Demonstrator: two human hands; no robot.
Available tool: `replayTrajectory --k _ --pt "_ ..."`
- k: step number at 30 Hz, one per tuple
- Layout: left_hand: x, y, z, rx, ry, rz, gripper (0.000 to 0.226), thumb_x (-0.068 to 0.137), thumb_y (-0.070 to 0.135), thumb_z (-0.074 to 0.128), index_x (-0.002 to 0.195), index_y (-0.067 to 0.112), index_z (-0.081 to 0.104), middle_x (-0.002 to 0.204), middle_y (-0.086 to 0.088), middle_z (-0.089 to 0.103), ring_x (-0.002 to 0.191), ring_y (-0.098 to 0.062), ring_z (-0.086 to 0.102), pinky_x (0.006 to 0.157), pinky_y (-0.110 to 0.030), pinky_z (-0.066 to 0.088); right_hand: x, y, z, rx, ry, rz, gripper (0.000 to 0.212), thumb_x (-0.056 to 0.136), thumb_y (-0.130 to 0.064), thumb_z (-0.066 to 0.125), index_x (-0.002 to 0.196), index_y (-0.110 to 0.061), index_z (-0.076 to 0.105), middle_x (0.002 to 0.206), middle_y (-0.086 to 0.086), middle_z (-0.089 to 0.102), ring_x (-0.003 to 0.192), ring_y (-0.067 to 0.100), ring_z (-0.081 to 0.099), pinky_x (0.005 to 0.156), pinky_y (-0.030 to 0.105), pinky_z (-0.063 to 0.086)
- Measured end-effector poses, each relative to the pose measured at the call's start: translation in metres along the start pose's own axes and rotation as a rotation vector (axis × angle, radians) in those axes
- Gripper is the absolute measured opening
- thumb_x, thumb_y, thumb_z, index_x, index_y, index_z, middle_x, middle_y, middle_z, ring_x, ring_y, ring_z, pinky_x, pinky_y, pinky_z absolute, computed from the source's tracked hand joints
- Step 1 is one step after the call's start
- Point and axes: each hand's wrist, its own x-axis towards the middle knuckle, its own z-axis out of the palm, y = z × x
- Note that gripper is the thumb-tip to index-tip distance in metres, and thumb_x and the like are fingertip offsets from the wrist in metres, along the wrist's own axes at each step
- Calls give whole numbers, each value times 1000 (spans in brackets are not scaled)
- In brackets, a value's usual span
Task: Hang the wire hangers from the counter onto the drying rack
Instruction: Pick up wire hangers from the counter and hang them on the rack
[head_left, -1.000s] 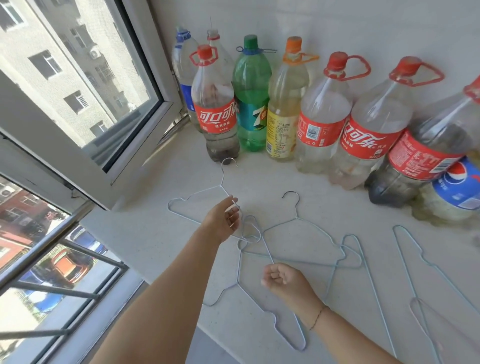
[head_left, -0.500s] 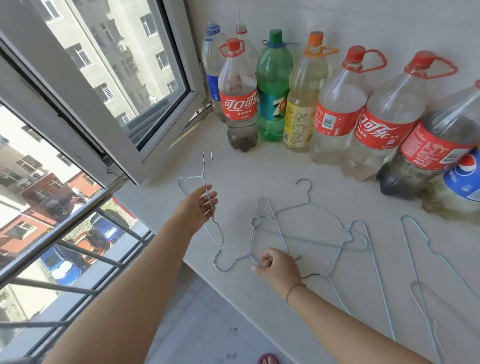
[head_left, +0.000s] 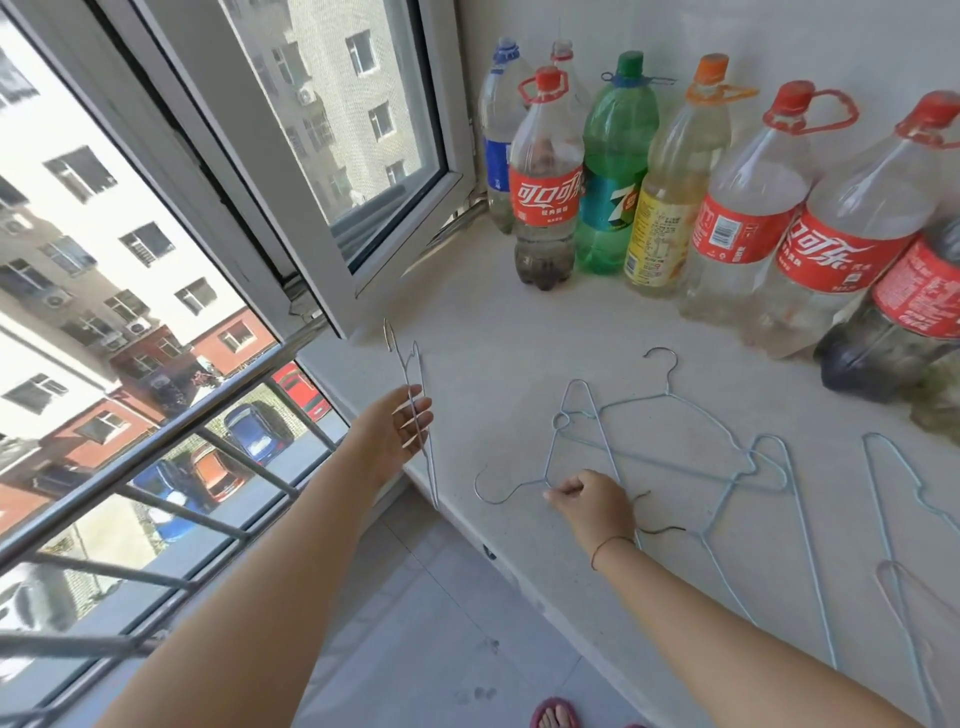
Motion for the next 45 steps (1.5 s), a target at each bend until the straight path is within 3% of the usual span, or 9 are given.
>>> replayTrajectory --k 4,7,13,19,27,31,38,41,45 --pt "-9 0 1 -17 -4 8 18 91 22 54 107 17 60 84 -3 60 73 -15 56 68 -26 44 -4 -4 -9 238 -22 6 17 74 -23 74 65 -15 62 61 1 64 65 22 61 66 30 48" --pt "-18 1 6 -8 -6 27 13 91 24 56 100 16 61 79 -3 56 66 -15 53 64 -25 44 -9 -10 -19 467 -57 -1 15 77 -11 71 67 -12 59 57 7 63 53 22 56 67 40 52" --pt "-44 6 8 165 -43 118 16 95 19 48 100 17 63 65 2 40 41 -4 39 39 -11 34 -20 -35 -49 592 -72 -38 11 86 -17 64 89 -7 62 57 3 51 45 13 42 44 21 38" --pt "-96 1 -2 509 -106 346 15 93 14 55 93 12 69 69 -2 47 57 -13 40 54 -19 35 -36 -57 -88 762 -165 4 17 89 -12 57 73 -13 59 59 1 46 41 9 35 39 17 34" --pt "-194 -36 -15 699 -144 473 15 93 15 56 91 9 69 64 1 47 56 -11 40 56 -19 37 -78 -58 -155 744 -232 -168 8 90 -10 56 84 -7 60 61 4 46 33 2 35 33 13 27" --pt "-246 -62 -23 741 -148 533 16 91 17 58 85 17 72 63 3 51 59 -11 41 57 -18 37 -111 -52 -184 568 -281 -329 11 88 -12 59 94 -3 62 66 5 53 48 9 42 37 13 34" --pt "-332 -110 -21 740 -215 565 12 88 22 63 86 20 74 65 12 60 66 -3 52 67 -14 45 -187 -51 -192 383 -620 -489 9 90 -12 57 89 -5 62 79 8 68 66 15 62 56 17 47" --pt "-357 -124 -22 756 -159 579 11 88 23 62 89 20 73 66 16 62 68 1 55 73 -16 47 -225 -54 -183 453 -849 -433 10 91 -11 54 85 -8 61 78 7 70 65 14 67 59 20 51" --pt "-385 -131 -34 723 -66 613 13 91 17 58 91 15 71 71 11 64 65 4 56 72 -10 45 -268 -57 -170 521 -982 -396 2 86 -7 60 85 -8 59 81 12 71 68 17 68 61 21 54"
